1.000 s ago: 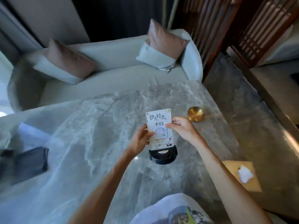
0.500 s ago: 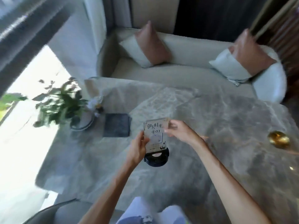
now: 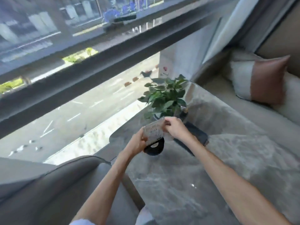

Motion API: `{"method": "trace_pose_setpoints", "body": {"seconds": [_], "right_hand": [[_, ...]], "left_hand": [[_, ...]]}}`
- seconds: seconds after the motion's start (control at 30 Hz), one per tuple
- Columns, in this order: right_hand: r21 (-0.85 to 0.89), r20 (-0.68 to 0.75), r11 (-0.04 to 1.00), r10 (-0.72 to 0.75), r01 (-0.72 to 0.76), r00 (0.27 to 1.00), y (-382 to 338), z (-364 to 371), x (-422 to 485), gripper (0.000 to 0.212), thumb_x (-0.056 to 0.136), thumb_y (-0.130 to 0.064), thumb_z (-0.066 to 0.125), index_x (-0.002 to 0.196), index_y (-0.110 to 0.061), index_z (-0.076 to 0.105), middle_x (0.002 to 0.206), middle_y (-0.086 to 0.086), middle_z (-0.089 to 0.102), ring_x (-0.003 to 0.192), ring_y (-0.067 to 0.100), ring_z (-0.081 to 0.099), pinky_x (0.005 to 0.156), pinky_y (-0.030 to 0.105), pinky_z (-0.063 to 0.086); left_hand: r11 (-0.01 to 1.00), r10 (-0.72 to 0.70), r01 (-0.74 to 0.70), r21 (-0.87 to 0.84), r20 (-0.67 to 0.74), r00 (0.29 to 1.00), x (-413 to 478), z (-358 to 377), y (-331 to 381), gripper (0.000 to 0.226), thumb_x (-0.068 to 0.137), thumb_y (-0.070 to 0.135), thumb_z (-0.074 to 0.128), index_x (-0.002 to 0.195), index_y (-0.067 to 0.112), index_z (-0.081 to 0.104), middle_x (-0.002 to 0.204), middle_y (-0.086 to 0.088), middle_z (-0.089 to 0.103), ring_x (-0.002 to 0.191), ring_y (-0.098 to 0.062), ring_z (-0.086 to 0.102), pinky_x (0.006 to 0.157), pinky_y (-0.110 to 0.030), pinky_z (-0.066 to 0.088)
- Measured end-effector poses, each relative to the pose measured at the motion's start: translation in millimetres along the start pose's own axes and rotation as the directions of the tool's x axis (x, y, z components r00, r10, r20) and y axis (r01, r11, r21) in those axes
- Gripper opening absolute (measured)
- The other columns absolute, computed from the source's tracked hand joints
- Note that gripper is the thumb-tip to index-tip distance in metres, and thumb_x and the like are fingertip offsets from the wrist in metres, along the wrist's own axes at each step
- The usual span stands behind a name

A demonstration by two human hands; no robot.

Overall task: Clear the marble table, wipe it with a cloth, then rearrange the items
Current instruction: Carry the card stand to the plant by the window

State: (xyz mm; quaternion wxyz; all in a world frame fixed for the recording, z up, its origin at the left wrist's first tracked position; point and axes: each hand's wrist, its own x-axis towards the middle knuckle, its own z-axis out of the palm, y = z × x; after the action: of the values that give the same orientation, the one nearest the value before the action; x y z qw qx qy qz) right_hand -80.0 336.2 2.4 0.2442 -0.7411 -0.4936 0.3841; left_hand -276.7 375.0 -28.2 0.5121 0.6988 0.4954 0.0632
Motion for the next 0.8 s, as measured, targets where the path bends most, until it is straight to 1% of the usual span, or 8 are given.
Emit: {"method": "trace_pose_setpoints", "body": {"seconds": [0.07,0.13,0.2,0.37,0.5,0.63,0.7,0.8], "right_hand": [[-0.089,0.000,0.996,-0.029,0.029,1.000,-21,12,24,0.027,0.088,-0.001,0.053,0.078,-0.024,0.060,0.091,0.001,0.072,0.091,0.023,0.068,0.073,0.031,0.051],[-0.163,0.005,0.984,-0.069,0.069,0.998,-37,24,46,0.027,0.090,0.002,0.047,0.086,-0.020,0.063,0.097,0.006,0.072,0.093,0.026,0.067,0.077,0.034,0.052],[-0.224,0.009,0.970,-0.096,0.096,0.995,-49,33,65,0.027,0.091,0.004,0.044,0.096,-0.011,0.066,0.102,0.010,0.073,0.094,0.029,0.067,0.080,0.039,0.055],[-0.283,0.001,0.958,-0.040,0.039,0.999,-57,49,100,0.029,0.092,0.004,0.041,0.096,-0.009,0.066,0.101,0.012,0.070,0.091,0.030,0.065,0.081,0.041,0.056],[-0.226,-0.038,0.970,0.078,-0.084,0.996,-47,55,125,0.027,0.091,0.003,0.039,0.100,-0.005,0.064,0.104,0.015,0.068,0.098,0.034,0.064,0.083,0.041,0.053],[-0.060,0.045,0.987,0.151,-0.148,0.988,-29,64,133,0.041,0.094,0.002,0.039,0.130,-0.007,0.056,0.133,0.013,0.062,0.127,0.030,0.055,0.107,0.047,0.046],[0.087,0.051,0.989,0.118,-0.122,0.992,-15,74,117,0.052,0.097,0.001,0.042,0.146,-0.015,0.046,0.148,0.003,0.052,0.138,0.018,0.047,0.117,0.039,0.038],[0.167,-0.134,0.986,0.040,-0.017,0.990,17,94,88,0.047,0.097,0.002,0.046,0.138,-0.019,0.058,0.138,-0.003,0.061,0.122,-0.001,0.055,0.106,0.010,0.039]], "left_hand": [[0.999,-0.025,0.026,0.019,-0.068,0.997,14,-19,-13,0.013,0.083,0.014,0.056,0.092,0.023,0.050,0.093,-0.001,0.064,0.086,-0.016,0.058,0.071,-0.021,0.047],[1.000,-0.022,0.022,0.001,-0.132,0.991,25,-31,-21,0.015,0.077,0.009,0.050,0.070,0.022,0.048,0.077,0.001,0.062,0.079,-0.014,0.054,0.058,-0.016,0.039],[1.000,0.005,-0.006,-0.003,-0.197,0.980,35,-38,-28,0.018,0.068,0.008,0.044,0.059,0.024,0.043,0.071,0.002,0.056,0.073,-0.015,0.051,0.054,-0.020,0.031],[0.999,-0.049,0.042,-0.032,-0.245,0.968,64,-42,-55,0.021,0.072,-0.014,0.044,0.070,0.005,0.054,0.077,-0.011,0.058,0.079,-0.021,0.053,0.069,-0.029,0.038],[0.997,-0.015,-0.003,-0.075,-0.233,0.972,88,-40,-59,0.015,0.068,-0.006,0.041,0.068,-0.001,0.055,0.075,-0.011,0.055,0.077,-0.019,0.050,0.069,-0.031,0.037],[0.996,0.016,-0.036,-0.077,-0.250,0.968,102,-37,-66,0.028,0.060,0.002,0.036,0.069,-0.011,0.059,0.075,-0.020,0.065,0.077,-0.027,0.061,0.073,-0.041,0.051],[0.996,-0.014,-0.007,-0.083,-0.253,0.967,103,-31,-73,0.017,0.065,-0.004,0.040,0.065,-0.007,0.057,0.073,-0.018,0.066,0.075,-0.029,0.062,0.071,-0.041,0.052],[0.995,-0.018,-0.011,-0.097,-0.292,0.956,103,-26,-76,0.014,0.062,-0.005,0.039,0.057,0.008,0.044,0.063,-0.007,0.054,0.063,-0.022,0.050,0.061,-0.032,0.040]]}}
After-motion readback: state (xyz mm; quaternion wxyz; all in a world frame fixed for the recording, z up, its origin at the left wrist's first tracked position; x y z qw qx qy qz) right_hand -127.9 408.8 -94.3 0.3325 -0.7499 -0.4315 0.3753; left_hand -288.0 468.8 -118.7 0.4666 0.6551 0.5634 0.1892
